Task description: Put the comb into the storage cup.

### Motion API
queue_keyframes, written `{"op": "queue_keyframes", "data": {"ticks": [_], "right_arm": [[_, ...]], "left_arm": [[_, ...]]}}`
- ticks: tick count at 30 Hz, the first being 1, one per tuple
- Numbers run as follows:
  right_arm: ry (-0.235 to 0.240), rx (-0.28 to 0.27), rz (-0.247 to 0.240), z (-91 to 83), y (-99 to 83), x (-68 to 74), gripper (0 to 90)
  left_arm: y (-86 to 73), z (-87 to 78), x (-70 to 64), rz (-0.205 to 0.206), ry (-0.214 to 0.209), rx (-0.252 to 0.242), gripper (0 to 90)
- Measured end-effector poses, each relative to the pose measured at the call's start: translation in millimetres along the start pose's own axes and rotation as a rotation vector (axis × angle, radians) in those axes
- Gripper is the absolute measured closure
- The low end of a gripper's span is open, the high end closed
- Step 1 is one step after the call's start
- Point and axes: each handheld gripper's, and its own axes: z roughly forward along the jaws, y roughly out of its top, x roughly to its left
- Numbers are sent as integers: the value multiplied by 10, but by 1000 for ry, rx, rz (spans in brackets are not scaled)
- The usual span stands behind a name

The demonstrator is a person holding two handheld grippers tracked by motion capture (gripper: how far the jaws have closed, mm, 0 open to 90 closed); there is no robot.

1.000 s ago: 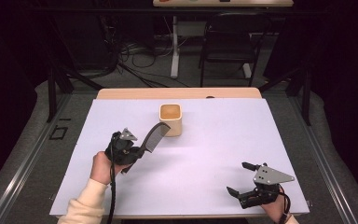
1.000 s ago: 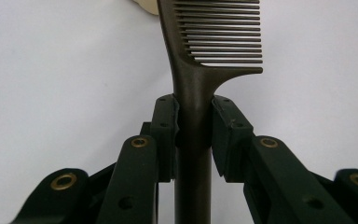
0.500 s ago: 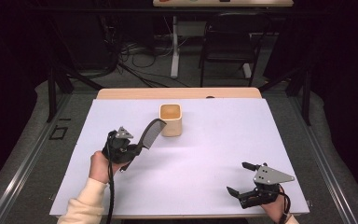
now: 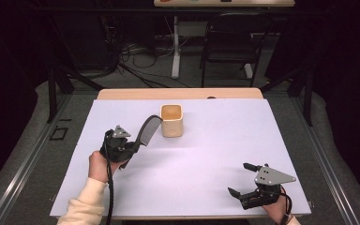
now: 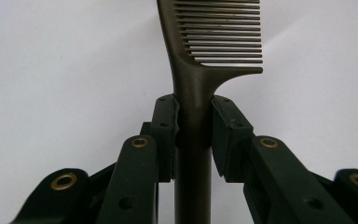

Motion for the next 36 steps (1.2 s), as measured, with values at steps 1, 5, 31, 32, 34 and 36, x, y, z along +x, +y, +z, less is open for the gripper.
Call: {"op": "queue_keyframes", "data": {"ticks": [1, 5, 31, 32, 34, 36], "right_arm": [[0, 0, 0, 0, 0, 0, 3], [3, 0, -3, 0, 2, 5, 1], [8, 9, -5, 18, -3, 4, 0], [8, 9, -5, 19, -4, 3, 0], [8, 9, -6, 19, -4, 3, 0], [9, 9, -3, 19, -4, 5, 0]], "left_arm": [[-1, 0, 8, -1, 4, -4, 721], [-5, 8, 23, -8, 19, -18, 721], [58, 69, 123, -10, 71, -83, 721], [62, 74, 122, -12, 70, -85, 721], [73, 84, 124, -8, 76, -91, 721], [81, 91, 124, -7, 79, -95, 721]]}}
